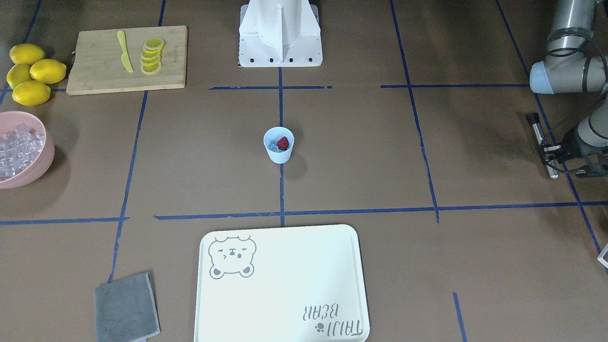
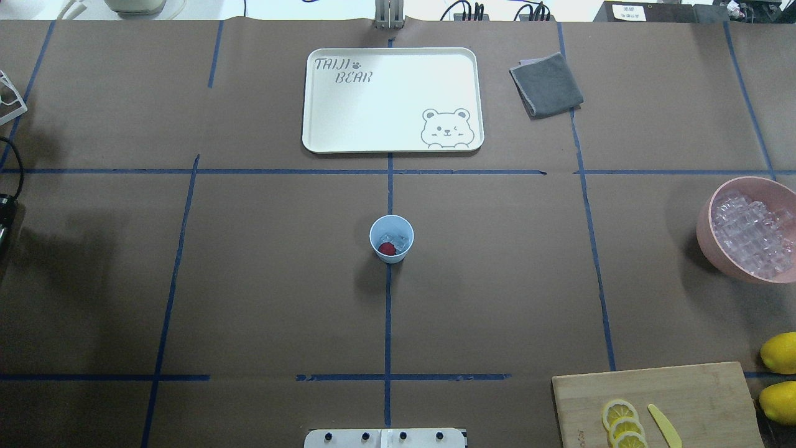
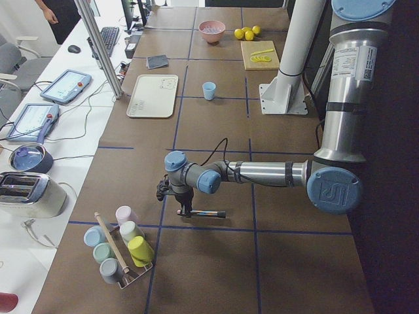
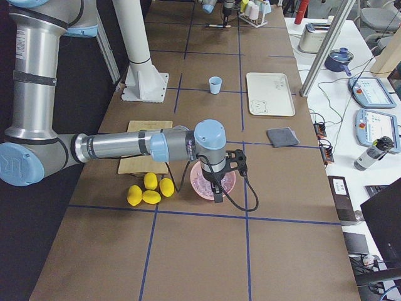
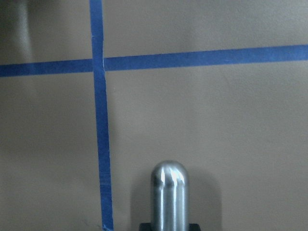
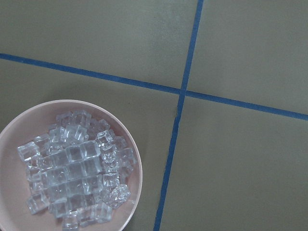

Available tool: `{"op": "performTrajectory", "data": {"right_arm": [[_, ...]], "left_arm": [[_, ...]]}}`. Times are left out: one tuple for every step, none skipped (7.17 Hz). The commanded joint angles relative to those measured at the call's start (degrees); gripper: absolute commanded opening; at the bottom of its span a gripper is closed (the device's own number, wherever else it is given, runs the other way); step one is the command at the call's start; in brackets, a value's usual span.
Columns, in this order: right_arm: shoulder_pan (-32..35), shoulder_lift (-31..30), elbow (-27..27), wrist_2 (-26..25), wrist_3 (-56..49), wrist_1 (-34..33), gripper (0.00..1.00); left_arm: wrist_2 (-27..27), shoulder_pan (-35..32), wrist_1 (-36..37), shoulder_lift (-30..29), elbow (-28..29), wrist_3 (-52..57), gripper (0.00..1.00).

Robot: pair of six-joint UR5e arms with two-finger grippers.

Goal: Mash ice and strawberries in cup
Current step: 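Lower the muddler with the left gripper onto the table near the cups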

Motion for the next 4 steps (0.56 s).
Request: {"op": "performTrajectory", "data": {"right_arm": [[0.00,0.01,-0.09,0.00,0.00,0.00,1.00],[0.00,0.01,0.00,0.00,0.00,0.00,1.00],[0.00,0.10,-0.09,-0.09,0.00,0.00,1.00],[0.00,0.19,-0.17,-0.09,0.00,-0.17,1.00]], "left_arm": [[-0.01,0.05,-0.03,-0.03,0.00,-0.01,0.83],[-0.01,-0.04,-0.03,-0.03,-0.26,0.08,0.84],[-0.10,-0.13,-0.12,-0.03,-1.48,0.26,1.00],[-0.54,-0.56,-0.03,0.93,-6.62,0.00,1.00]]}}
